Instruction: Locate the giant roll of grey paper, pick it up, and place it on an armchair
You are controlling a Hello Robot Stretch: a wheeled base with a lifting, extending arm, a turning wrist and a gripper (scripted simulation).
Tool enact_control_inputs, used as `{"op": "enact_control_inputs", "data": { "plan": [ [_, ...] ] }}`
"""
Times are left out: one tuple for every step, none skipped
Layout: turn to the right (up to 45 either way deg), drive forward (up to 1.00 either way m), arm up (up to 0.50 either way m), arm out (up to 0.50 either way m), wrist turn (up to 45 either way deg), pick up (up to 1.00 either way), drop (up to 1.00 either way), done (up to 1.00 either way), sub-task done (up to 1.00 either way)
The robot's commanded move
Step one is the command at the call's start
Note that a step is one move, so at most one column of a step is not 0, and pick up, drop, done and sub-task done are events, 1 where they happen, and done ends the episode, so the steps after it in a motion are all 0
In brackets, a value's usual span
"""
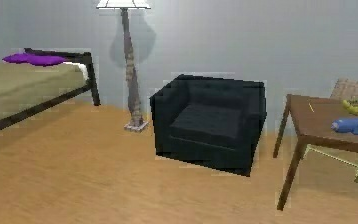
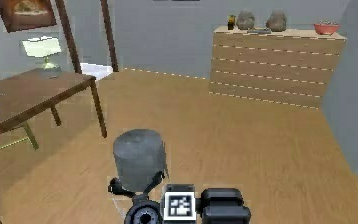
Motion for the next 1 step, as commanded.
{"op": "enact_control_inputs", "data": {
  "plan": [
    [0.0, 1.0, 0.0, 0.0, 0.0, 0.0, 0.0, 0.0, 0.0]
  ]
}}
